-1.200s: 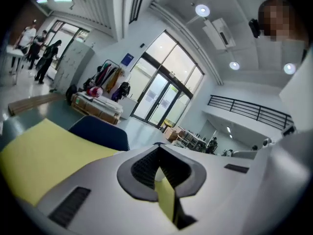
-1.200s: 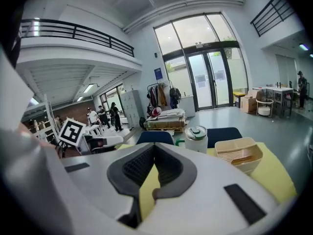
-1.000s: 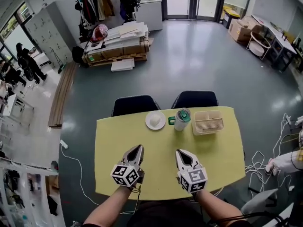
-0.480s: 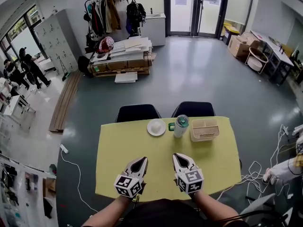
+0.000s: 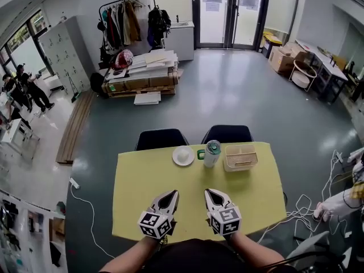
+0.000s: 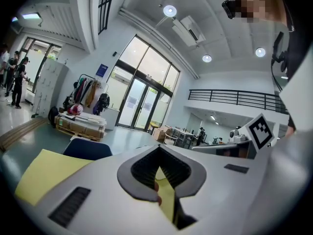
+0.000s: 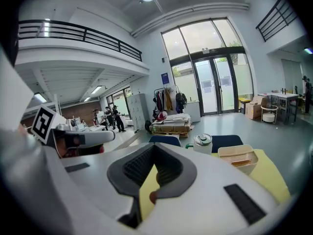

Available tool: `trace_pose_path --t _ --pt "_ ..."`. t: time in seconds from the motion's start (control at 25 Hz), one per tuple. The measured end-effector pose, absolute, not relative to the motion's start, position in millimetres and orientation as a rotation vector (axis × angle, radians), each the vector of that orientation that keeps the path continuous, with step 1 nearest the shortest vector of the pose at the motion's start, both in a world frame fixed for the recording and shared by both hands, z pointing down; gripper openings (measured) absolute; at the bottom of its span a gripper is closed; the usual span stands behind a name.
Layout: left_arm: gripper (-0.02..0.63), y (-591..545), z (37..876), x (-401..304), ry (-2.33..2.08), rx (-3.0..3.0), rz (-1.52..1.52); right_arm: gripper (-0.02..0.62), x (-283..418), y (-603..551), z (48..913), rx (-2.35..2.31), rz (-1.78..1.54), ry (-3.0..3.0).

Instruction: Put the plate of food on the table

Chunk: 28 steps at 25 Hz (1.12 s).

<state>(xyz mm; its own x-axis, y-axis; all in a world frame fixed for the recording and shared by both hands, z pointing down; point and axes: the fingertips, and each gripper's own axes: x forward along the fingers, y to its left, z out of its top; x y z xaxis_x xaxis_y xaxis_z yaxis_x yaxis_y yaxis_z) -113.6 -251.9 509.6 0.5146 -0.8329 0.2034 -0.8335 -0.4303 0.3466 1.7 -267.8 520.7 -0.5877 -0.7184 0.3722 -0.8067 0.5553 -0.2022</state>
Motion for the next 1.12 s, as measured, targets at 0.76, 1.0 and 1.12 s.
trace_pose_path --t 0.76,1.0,1.12 --pt "0.009 -255 516 -114 -1.378 2.332 0.023 0.011 -5 -270 520 1.235 0.491 -2.562" --pt "0.009 -259 519 -117 -1.377 2.33 0.034 0.011 -6 -273 524 1.236 0.496 -2.555" --pt "0.009 -259 521 -121 -1.38 2.326 0.041 0.011 -7 -274 525 1.236 0.499 -2.553"
